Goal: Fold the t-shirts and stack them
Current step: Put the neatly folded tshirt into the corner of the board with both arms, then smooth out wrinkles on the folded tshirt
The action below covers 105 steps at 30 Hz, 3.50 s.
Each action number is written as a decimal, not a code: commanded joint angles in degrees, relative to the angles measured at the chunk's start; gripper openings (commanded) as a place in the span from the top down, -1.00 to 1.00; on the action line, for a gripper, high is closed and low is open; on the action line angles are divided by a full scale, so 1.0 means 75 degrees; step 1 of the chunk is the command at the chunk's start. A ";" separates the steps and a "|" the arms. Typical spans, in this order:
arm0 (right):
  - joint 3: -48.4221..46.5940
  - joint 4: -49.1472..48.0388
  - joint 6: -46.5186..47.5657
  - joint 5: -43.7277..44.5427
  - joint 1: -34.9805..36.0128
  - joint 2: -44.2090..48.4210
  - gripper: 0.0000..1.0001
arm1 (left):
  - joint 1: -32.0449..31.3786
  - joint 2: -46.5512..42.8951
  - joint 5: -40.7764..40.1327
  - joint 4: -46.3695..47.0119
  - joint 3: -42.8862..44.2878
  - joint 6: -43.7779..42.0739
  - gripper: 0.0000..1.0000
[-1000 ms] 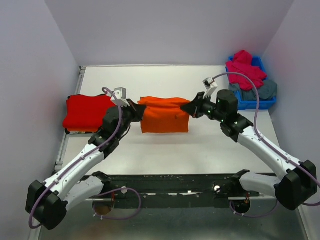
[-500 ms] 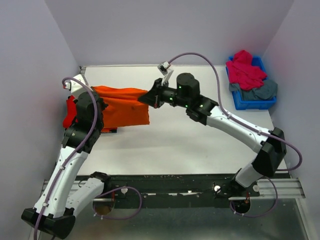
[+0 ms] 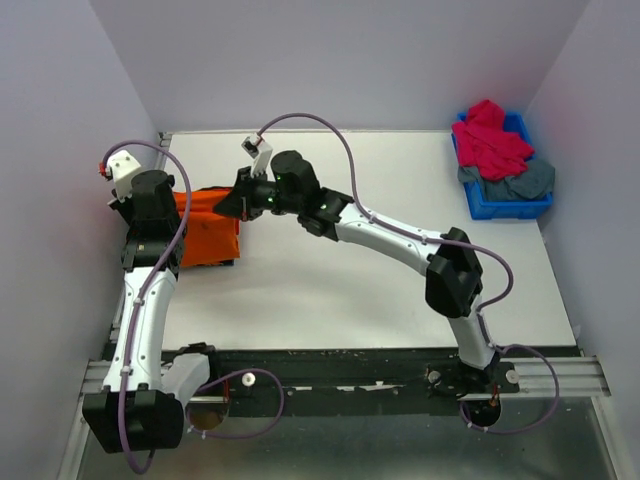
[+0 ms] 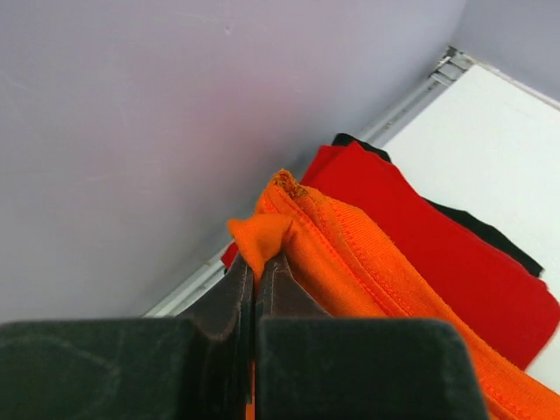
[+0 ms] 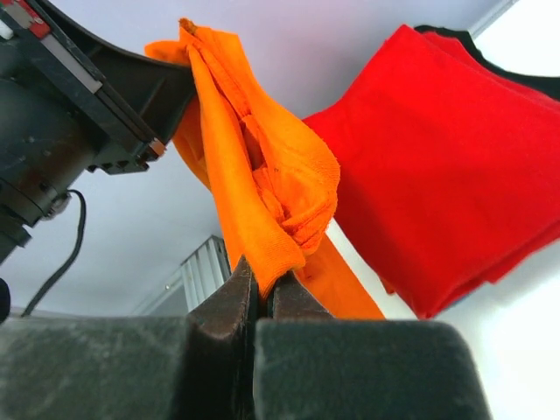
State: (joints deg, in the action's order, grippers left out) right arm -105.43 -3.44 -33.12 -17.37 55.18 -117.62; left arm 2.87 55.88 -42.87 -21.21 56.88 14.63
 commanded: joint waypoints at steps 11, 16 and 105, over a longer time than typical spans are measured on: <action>-0.1833 0.0693 -0.0669 0.0206 0.0049 -0.1402 0.99 | 0.0882 0.0998 -0.1280 0.1445 0.0513 -0.1576 1.00; -0.2079 0.0705 -0.0716 0.0440 0.0037 -0.1695 0.99 | 0.0941 0.1443 -0.1069 0.1715 0.0572 -0.1529 1.00; -0.4354 -0.0210 -0.4770 0.2268 -0.0115 -0.5235 0.99 | 0.3027 0.3859 0.4662 -0.0700 -0.0096 0.3381 1.00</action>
State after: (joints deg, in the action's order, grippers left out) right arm -138.23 -7.09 -61.95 -6.04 54.63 -154.41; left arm 23.92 86.02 -11.11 -28.38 57.80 39.18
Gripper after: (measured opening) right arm 0.013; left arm 0.024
